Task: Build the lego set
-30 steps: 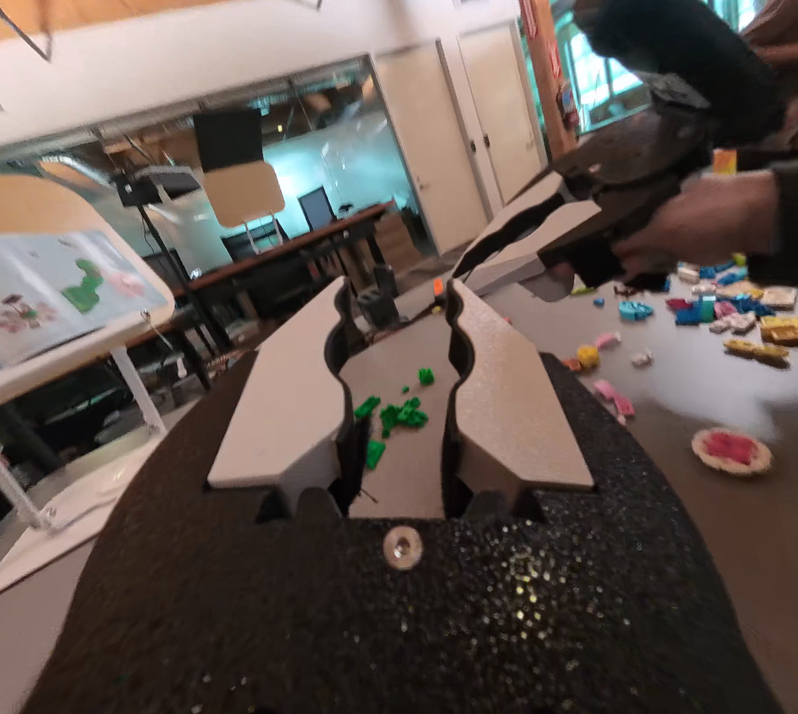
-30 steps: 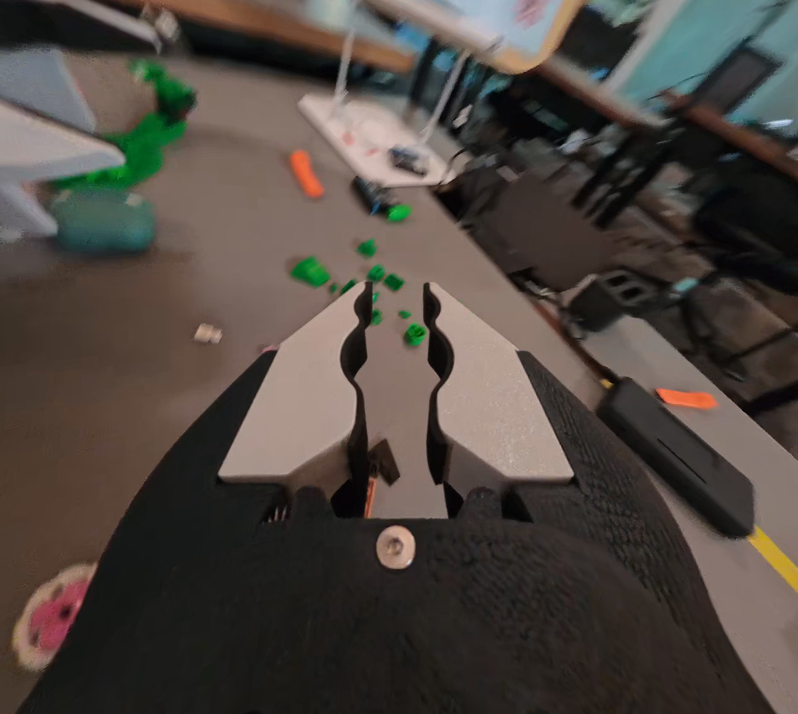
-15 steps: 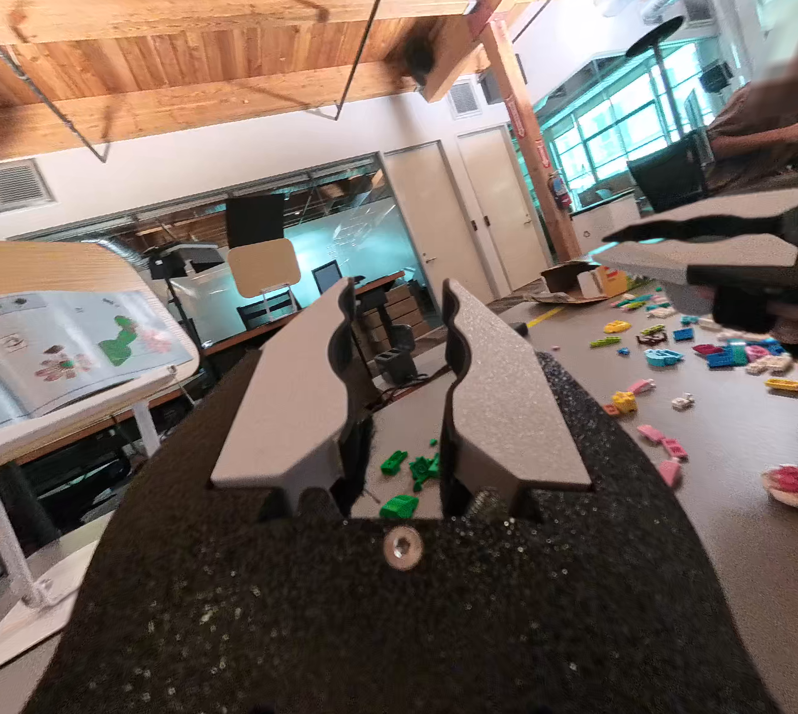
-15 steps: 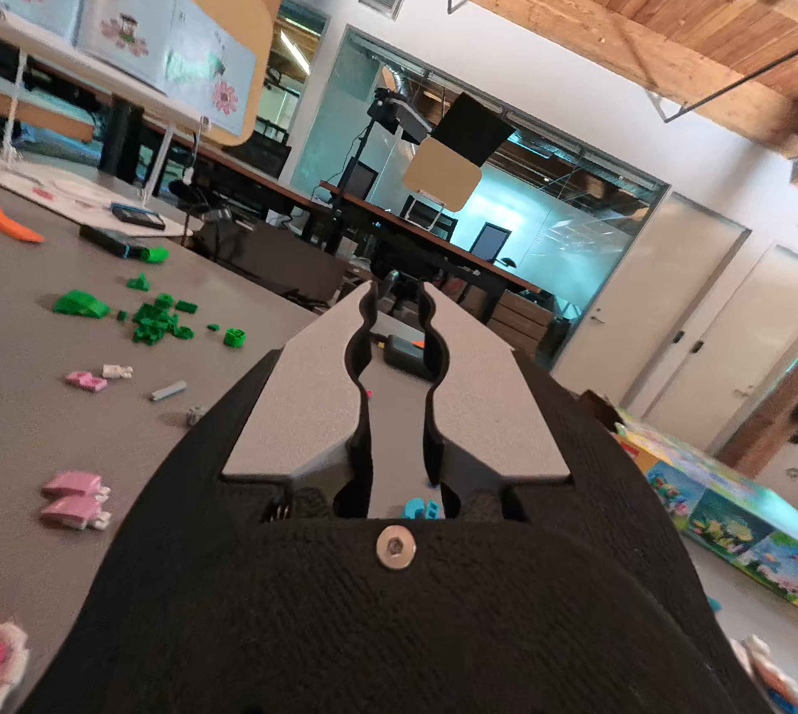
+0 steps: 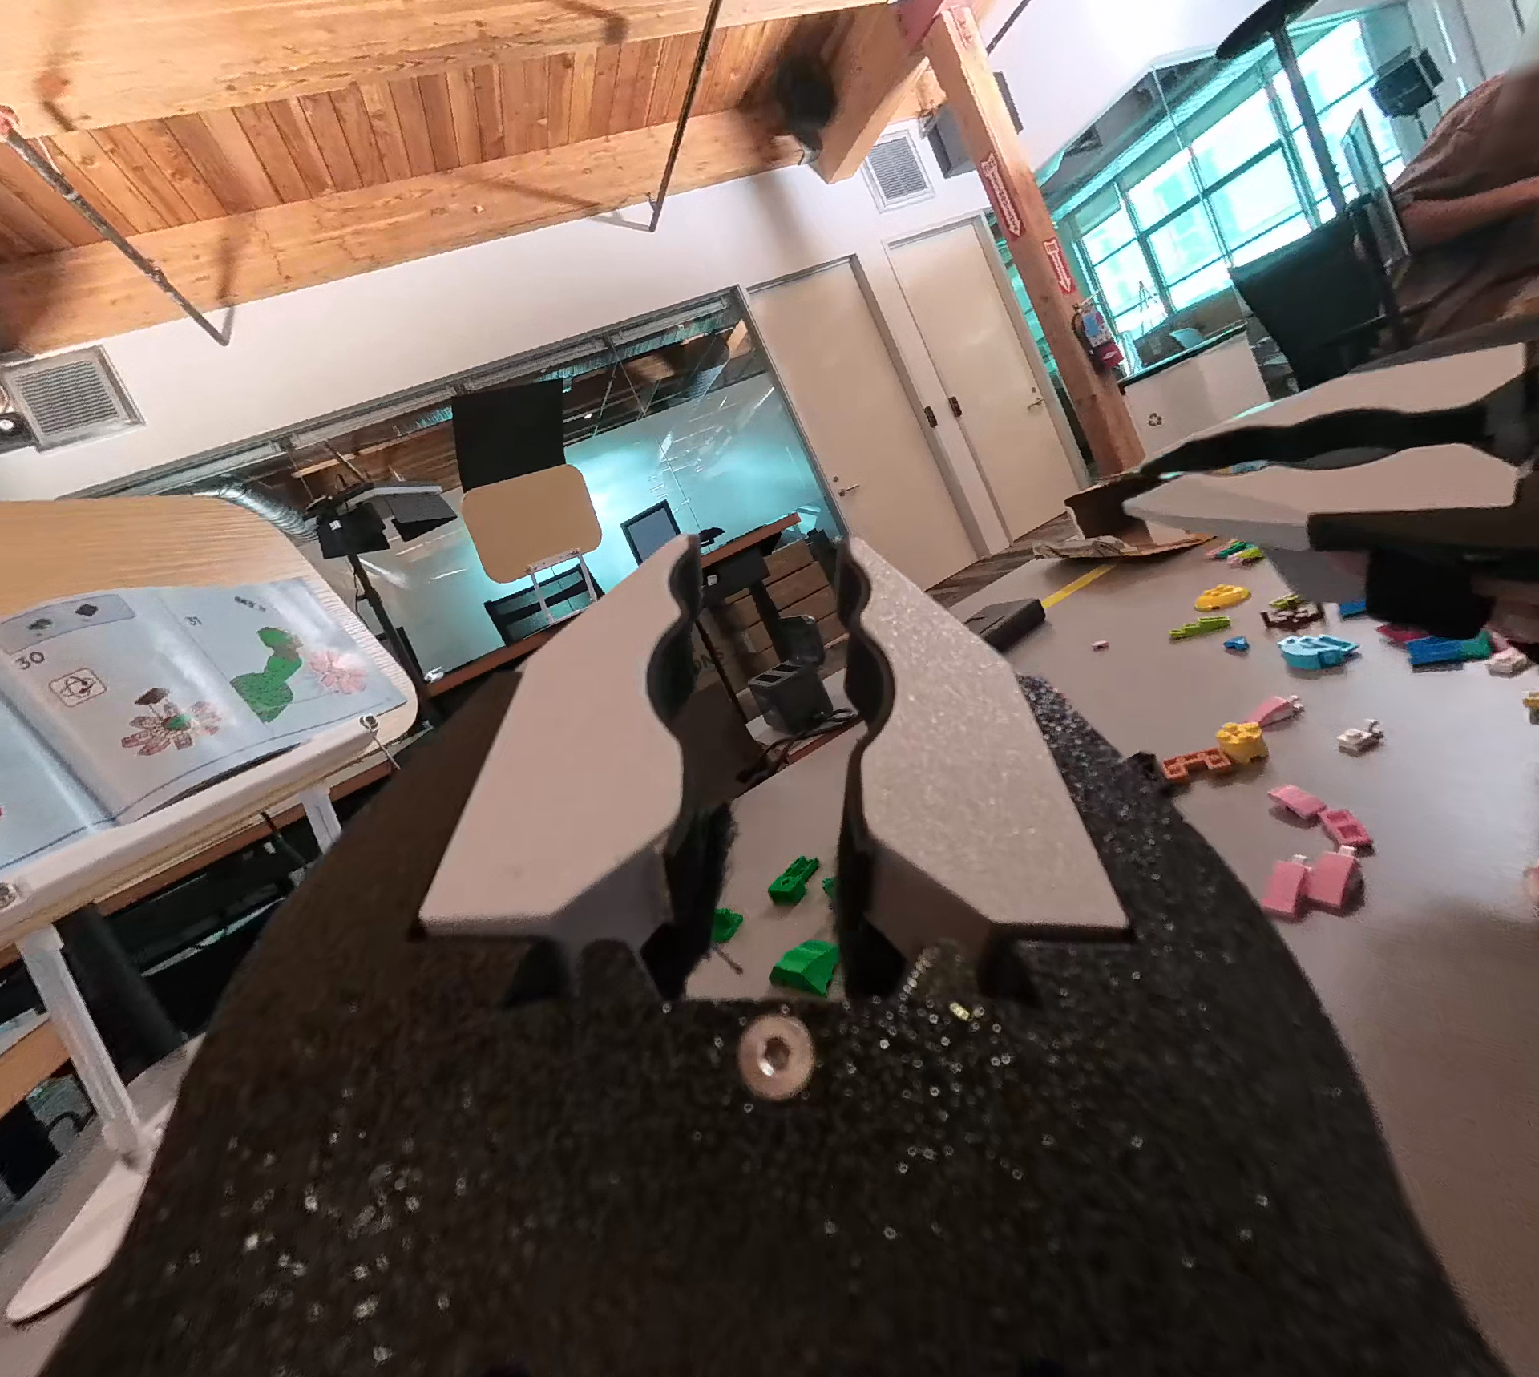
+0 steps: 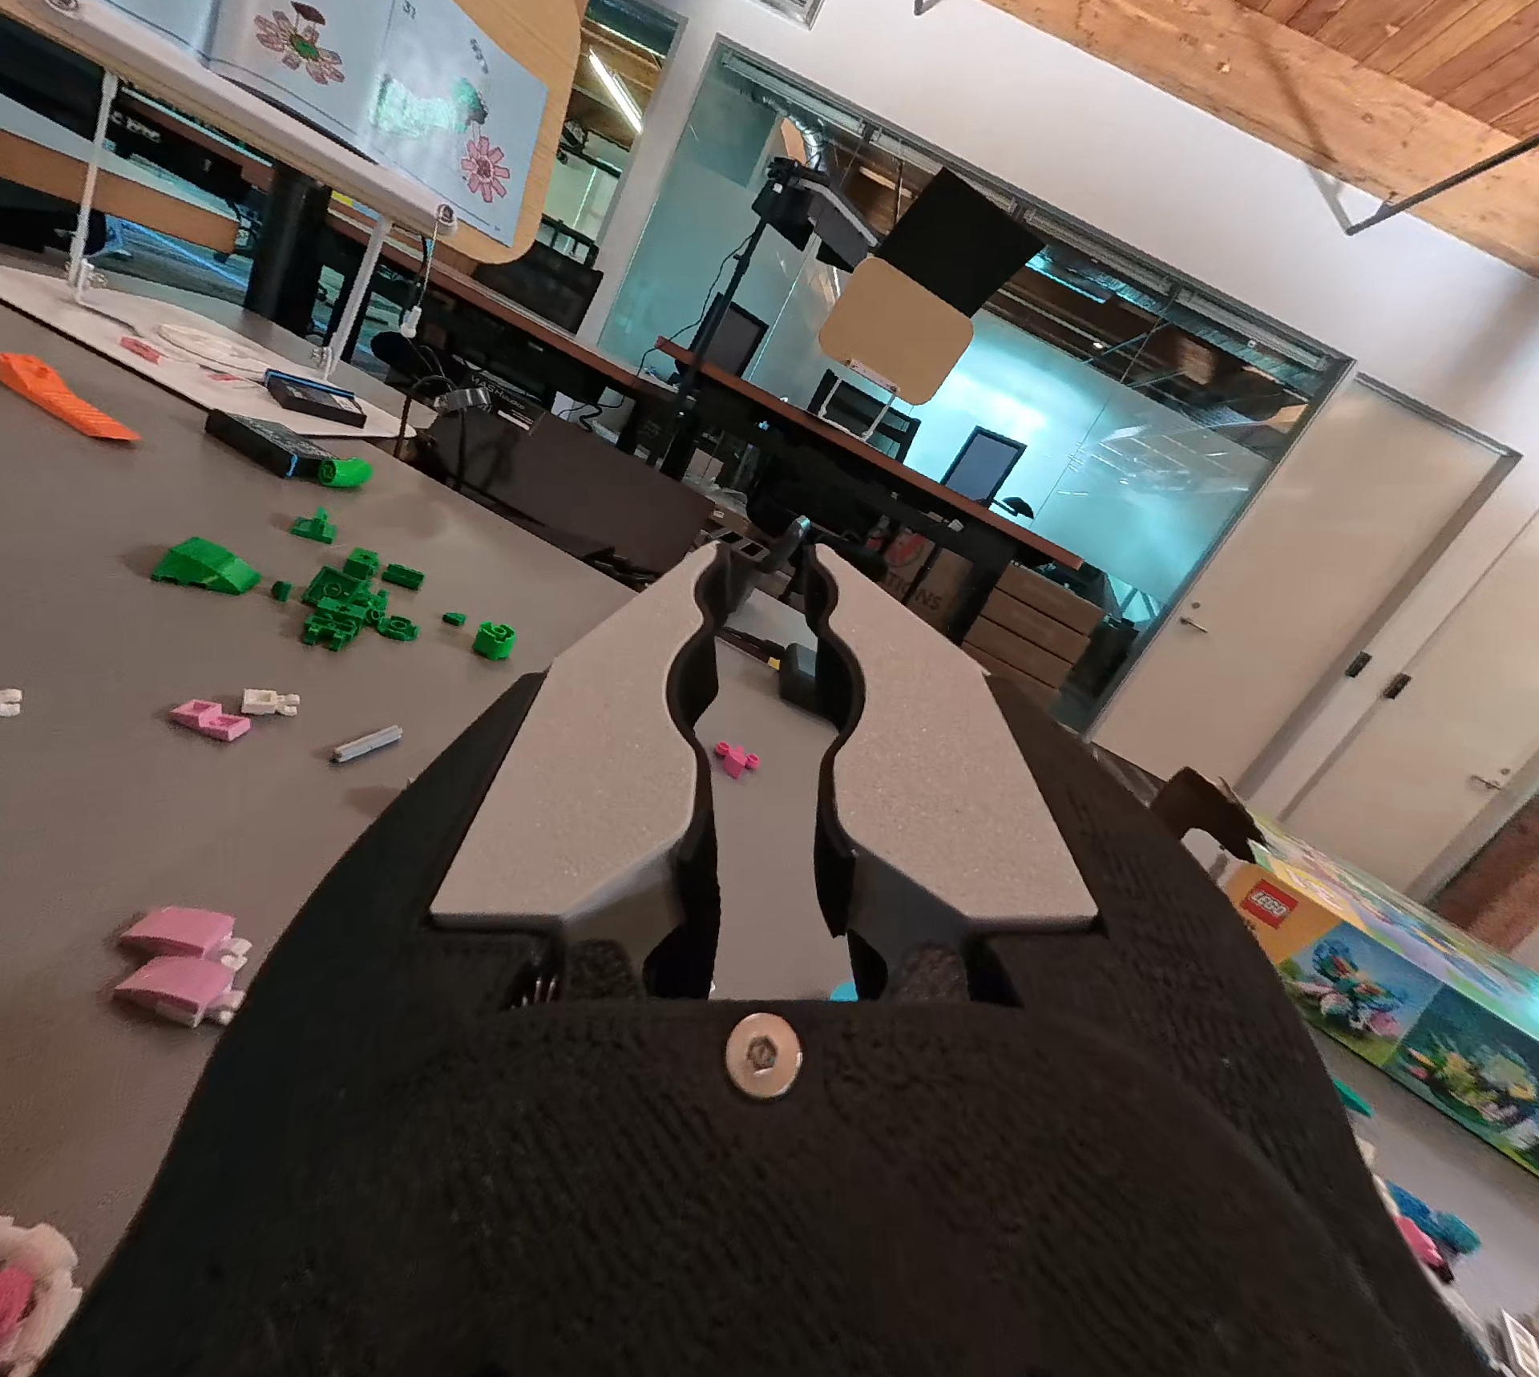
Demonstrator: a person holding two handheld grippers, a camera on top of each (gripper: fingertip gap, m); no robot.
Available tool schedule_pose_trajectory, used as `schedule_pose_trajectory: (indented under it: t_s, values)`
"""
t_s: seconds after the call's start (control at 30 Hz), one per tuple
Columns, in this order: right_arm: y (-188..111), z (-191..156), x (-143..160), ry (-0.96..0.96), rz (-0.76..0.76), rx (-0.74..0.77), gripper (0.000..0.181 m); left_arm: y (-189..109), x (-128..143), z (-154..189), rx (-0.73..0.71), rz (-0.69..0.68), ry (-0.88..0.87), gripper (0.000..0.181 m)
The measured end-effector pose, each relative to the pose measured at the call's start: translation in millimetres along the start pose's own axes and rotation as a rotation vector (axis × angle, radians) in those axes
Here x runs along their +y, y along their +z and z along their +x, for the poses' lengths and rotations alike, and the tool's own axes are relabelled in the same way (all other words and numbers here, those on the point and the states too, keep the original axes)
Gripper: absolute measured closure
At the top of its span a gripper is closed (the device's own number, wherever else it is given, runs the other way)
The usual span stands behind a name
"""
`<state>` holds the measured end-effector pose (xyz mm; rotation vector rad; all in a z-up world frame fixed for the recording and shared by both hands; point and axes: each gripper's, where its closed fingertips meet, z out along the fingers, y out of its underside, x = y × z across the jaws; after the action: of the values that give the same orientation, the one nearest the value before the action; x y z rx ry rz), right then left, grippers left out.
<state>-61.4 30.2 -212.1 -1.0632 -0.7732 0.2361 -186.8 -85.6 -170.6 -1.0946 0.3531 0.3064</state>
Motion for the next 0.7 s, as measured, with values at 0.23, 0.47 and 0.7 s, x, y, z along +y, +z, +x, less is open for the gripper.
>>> schedule_pose_trajectory:
  t_s: [0.23, 0.47, 0.7]
  values:
    - [-1.0, 2.3, -0.4, 0.010, 0.003, 0.009, 0.166, -0.4, 5.9, -7.7, -0.023, -0.015, -0.066, 0.153]
    - [-9.9, -31.2, -13.6, 0.001, 0.066, -0.198, 0.167, 0.4, 10.1, -18.6, -0.057, -0.029, -0.113, 0.157]
    - [-13.0, -83.9, -14.3, 0.003, -0.032, -0.571, 0.171, -3.2, -14.0, -16.8, -0.044, 0.041, -0.110, 0.162]
